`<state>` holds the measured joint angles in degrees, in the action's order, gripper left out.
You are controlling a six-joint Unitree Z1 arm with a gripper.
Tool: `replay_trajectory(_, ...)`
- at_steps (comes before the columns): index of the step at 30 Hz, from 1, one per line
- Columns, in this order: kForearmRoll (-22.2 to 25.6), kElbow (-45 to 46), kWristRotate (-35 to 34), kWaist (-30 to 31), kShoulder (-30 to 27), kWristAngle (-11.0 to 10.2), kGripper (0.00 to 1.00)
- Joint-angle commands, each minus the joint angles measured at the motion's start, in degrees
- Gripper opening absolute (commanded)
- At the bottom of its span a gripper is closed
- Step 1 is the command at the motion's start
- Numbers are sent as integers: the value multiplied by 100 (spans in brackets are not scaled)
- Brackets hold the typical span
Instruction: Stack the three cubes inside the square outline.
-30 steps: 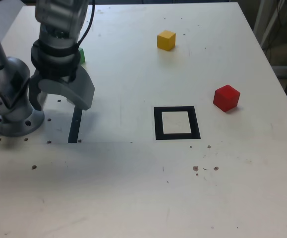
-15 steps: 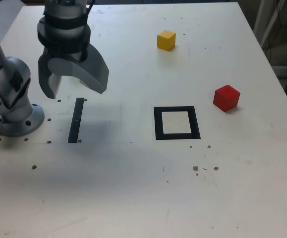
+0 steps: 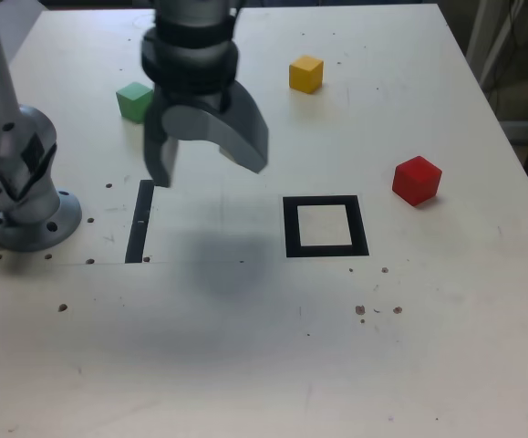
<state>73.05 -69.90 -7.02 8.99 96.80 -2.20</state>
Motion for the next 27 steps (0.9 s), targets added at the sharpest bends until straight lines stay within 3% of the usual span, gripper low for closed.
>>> replay_trajectory(1,-4,-91,-12,7,63,17,100)
replay_trajectory(7,47,-586,-18,7,378,-10,100)
replay_trajectory(15,631,-1786,202,-118,938,-260,100)
replay_trajectory(27,1038,-3332,1794,-349,1890,-691,100)
